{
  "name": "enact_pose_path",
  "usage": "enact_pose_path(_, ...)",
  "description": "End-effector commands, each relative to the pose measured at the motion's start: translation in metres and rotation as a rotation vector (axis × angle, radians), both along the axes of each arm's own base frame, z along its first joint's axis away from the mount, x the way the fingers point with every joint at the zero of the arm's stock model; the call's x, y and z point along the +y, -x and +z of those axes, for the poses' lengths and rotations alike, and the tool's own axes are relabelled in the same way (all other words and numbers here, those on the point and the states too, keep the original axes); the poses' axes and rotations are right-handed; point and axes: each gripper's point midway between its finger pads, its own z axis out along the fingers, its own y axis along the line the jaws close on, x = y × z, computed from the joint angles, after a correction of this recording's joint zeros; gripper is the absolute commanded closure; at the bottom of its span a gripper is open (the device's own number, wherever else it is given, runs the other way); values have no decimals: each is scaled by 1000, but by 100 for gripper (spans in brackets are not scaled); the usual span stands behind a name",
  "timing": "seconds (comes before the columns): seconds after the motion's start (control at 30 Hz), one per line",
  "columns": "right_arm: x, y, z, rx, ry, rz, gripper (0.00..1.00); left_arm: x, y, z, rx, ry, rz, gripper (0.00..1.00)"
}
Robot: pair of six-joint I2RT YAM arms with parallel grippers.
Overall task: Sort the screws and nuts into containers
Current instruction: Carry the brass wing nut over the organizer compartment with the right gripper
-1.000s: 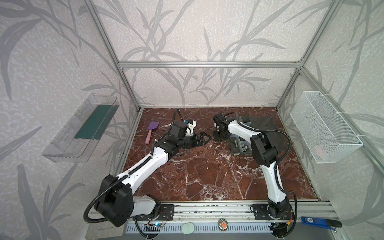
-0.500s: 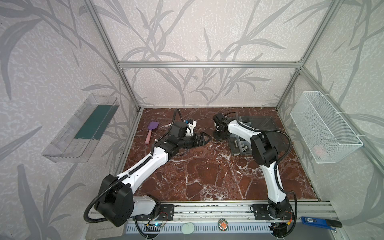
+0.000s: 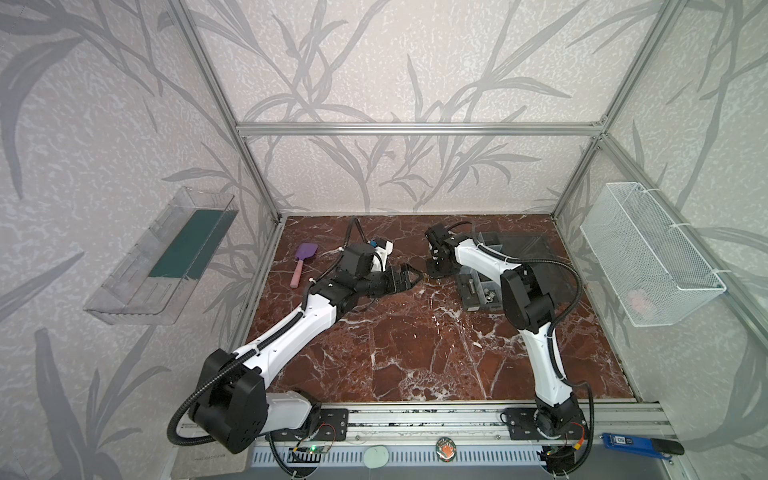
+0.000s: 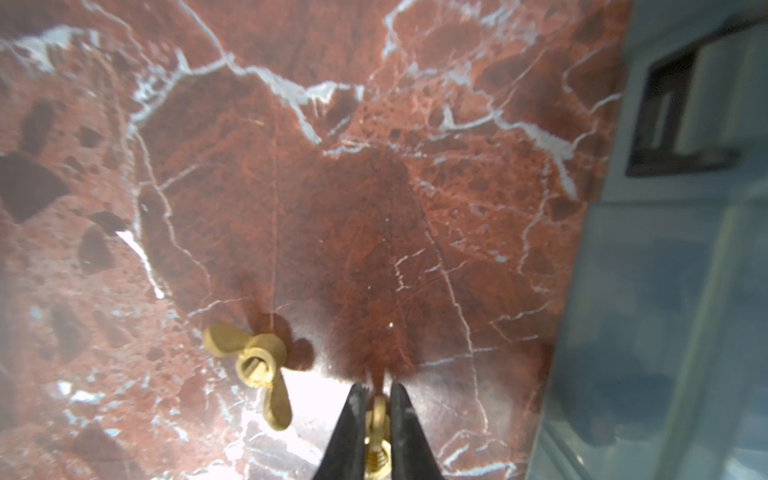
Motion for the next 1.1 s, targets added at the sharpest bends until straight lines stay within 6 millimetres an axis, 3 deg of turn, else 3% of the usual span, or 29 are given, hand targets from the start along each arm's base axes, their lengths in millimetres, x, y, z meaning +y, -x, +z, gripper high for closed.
enact_pose_path(0.0, -5, -2, -3, 14, 30, -10, 89, 3, 4, 5, -11, 11, 3, 1)
enact_pose_path(0.17, -4, -3, 4, 2, 23, -15, 100, 4, 5, 5, -13, 12, 5, 1)
enact_pose_path(0.37, -14, 0, 59, -65, -14, -30, 100, -1, 6, 16, -44, 7, -13, 1)
enact_pose_path(0.53, -57, 11, 109, -142, -8, -97, 100, -21, 9, 23, -68, 1, -66, 1)
enact_pose_path(0.67, -116, 24, 130, -168, 22, -205, 100, -41, 13, 23, -80, -8, -111, 1)
enact_pose_path(0.8, -177, 43, 124, -145, 40, -332, 100, -54, 14, 21, -77, -5, -138, 1)
enact_pose_path(0.9, -207, 55, 114, -131, 58, -392, 100, -59, 15, 21, -75, -4, -150, 1)
enact_pose_path(1.07, -223, 69, 91, -80, 106, -416, 100, -61, 14, 19, -71, -7, -153, 1)
